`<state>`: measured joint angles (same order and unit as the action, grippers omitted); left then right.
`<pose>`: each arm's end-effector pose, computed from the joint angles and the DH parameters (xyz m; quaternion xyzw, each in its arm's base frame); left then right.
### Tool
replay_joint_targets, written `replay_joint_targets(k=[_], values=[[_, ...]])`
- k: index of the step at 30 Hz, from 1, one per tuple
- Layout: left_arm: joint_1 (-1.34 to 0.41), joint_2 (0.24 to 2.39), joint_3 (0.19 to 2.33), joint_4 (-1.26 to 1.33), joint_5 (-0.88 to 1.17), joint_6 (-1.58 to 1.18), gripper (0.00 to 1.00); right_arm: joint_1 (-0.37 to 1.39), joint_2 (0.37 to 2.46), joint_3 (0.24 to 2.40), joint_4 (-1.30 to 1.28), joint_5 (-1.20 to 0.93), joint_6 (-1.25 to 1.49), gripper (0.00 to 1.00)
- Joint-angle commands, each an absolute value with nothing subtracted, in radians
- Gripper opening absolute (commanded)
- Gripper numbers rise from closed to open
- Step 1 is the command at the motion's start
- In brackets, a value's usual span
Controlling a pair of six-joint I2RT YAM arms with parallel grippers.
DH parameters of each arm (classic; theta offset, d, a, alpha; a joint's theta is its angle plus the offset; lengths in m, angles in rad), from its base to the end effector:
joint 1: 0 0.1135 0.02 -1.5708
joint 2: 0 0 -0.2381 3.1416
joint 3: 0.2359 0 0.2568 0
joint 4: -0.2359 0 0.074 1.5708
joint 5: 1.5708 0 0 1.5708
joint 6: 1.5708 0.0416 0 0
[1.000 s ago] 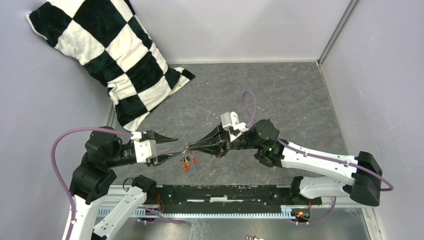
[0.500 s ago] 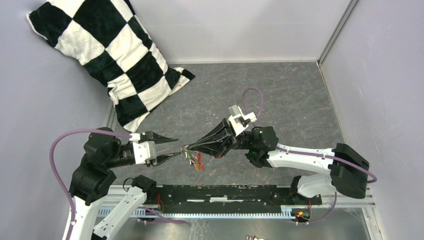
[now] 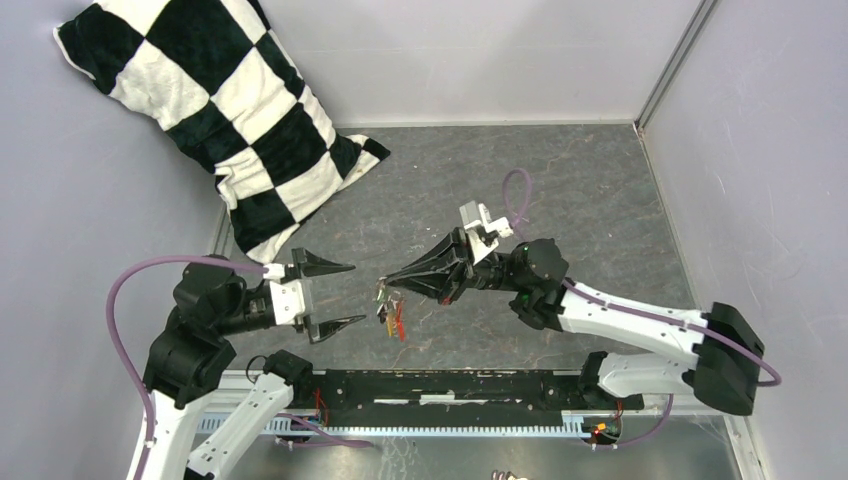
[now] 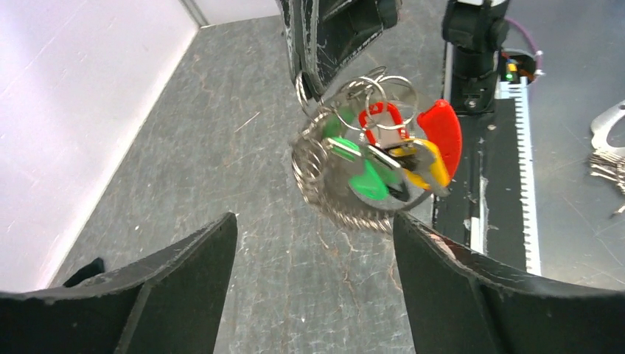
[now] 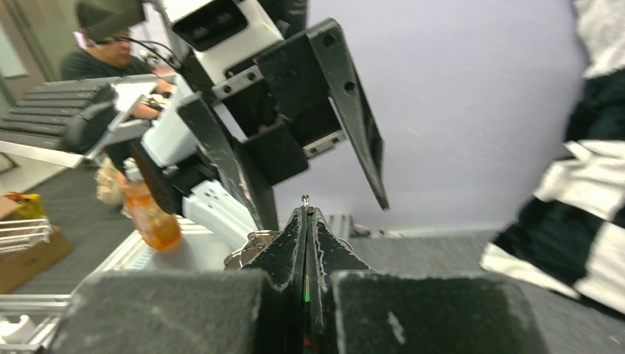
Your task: Put the keys on the keyring
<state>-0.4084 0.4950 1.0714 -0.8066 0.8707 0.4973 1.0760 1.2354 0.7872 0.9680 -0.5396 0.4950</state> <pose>0.0656 -0.0631 0.3900 0.5465 0.5243 -0.3051 0.5774 0.1179 0.2635 0.3387 -0.3594 0.3972 0.6842 0.4950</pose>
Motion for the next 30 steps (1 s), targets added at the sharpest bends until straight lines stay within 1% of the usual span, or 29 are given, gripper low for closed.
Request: replay_joint_targets(k=[1,6,10,13,15,19,26,30], values=[[-0.41,0.488,1.073,-0.791,0.765,0.431,0.86,1.017,1.126,0.822,0.697,-0.494,0.315,0.0],[-0.41,0.529,1.052,-0.743,0.548,0.259,1.0,0.96,1.089,0.817,0.487,-0.397,0.193,0.0],[-0.41,0.651,1.057,-0.799,0.367,0.215,1.0,0.909,1.111,0.789,0.366,-0.253,0.125,0.0],[-0.411,0.754,1.084,-0.824,0.218,0.221,1.0,0.863,1.138,0.735,0.345,-0.166,0.082,0.0],[-0.41,0.781,1.086,-0.801,0.149,0.228,1.0,0.84,1.153,0.701,0.342,-0.111,0.058,0.01],[-0.409,0.777,1.052,-0.735,0.096,0.227,1.0,0.792,1.173,0.64,0.378,-0.103,0.057,0.0],[-0.408,0.777,0.973,-0.673,0.068,0.222,1.0,0.708,1.275,0.682,0.362,-0.118,0.088,0.0],[-0.409,0.766,0.931,-0.631,0.051,0.237,1.0,0.671,1.389,0.742,0.353,-0.109,0.088,0.05]])
